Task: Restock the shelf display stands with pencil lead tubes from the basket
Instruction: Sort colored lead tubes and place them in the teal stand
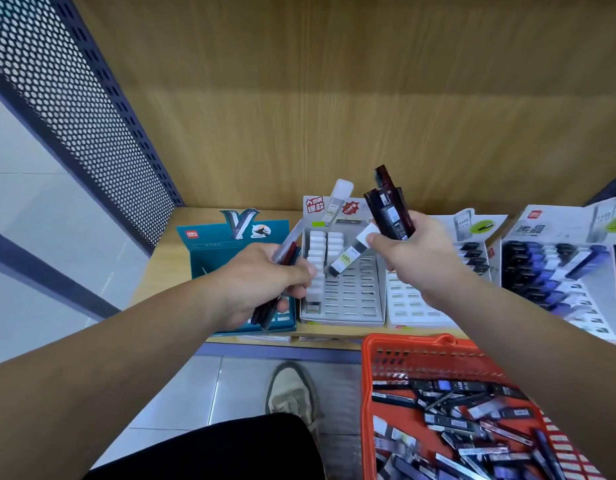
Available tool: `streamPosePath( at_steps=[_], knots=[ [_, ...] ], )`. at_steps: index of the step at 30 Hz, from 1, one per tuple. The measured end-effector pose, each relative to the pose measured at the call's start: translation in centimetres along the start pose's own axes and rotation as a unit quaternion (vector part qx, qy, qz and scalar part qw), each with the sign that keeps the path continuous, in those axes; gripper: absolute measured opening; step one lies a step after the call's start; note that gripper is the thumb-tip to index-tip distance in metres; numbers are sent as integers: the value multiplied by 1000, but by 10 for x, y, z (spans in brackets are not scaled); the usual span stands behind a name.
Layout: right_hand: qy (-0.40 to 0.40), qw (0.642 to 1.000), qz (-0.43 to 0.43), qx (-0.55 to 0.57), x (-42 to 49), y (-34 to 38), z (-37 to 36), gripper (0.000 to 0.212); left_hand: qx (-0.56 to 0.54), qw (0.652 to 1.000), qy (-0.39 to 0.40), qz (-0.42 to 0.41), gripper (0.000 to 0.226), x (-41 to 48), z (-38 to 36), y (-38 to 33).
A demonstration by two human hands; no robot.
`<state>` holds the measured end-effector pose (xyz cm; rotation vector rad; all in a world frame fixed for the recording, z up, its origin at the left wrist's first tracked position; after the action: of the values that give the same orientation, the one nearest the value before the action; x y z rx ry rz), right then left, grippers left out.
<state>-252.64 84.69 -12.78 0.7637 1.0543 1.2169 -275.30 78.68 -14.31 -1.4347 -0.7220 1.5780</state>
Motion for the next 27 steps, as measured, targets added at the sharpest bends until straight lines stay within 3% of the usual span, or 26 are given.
streamPosePath(
  at_steps=[6, 9, 14, 19, 23, 27],
  knots=[
    [7, 981, 117, -152, 12, -4, -36, 13, 18, 1000, 19, 17, 6, 4, 2, 5],
    [15, 960, 151, -235, 14, -12, -49, 19, -24, 998, 36, 38, 4, 3, -2, 9],
    [28, 928, 208, -307, 11, -6, -54, 34, -78, 990, 73, 91, 27, -5, -9, 15],
    [56, 886, 230, -398, 8, -5, -63, 32, -117, 982, 94, 119, 40, -7, -8, 14],
    [21, 915, 217, -340, 9, -9, -61, 31, -121, 982, 97, 111, 44, -6, -7, 16],
    [-2, 958, 180, -223, 13, -11, -52, 17, -121, 981, 105, 109, 19, -5, -8, 17]
  ],
)
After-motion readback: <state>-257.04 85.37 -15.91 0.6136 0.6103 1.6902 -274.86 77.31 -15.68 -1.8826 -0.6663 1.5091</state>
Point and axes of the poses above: each hand's wrist, its own x-axis towards the middle knuckle, its own z-axis out of the back of the hand, y = z × x, the point moved 8 cm from there along x, towards the middle knuckle, and after that the axes turned 3 degrees about -z, right-handed, at the moved point
